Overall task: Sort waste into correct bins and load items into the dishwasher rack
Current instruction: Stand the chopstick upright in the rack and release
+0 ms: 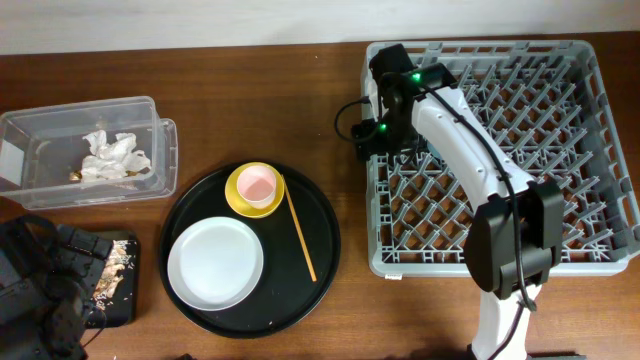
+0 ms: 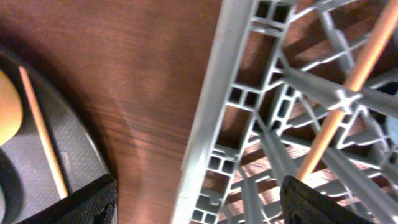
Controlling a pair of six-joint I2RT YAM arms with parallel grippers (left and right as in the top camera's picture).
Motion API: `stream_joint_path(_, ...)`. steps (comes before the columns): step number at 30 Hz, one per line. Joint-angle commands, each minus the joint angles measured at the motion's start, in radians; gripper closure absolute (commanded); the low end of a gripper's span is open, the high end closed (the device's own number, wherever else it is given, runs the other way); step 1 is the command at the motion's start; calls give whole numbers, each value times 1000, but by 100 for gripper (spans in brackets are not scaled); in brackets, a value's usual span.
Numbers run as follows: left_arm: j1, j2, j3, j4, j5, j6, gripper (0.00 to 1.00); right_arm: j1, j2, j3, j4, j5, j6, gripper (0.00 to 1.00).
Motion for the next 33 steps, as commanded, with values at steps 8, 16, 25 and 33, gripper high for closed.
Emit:
stream_joint_path(8,5,-2,9,0,0,-6,0,-8,6,-6,-8,270,137,42)
stream_joint_path(16,5,-2,9,0,0,-6,1,-8,6,-69,11,287,166,64)
stream_joint_path(25,5,-2,9,0,0,-6,0,-8,6,-50,7,394,166,68)
stream_joint_path(33,5,-2,9,0,0,-6,1,-11,6,-2,-56,530,201,68)
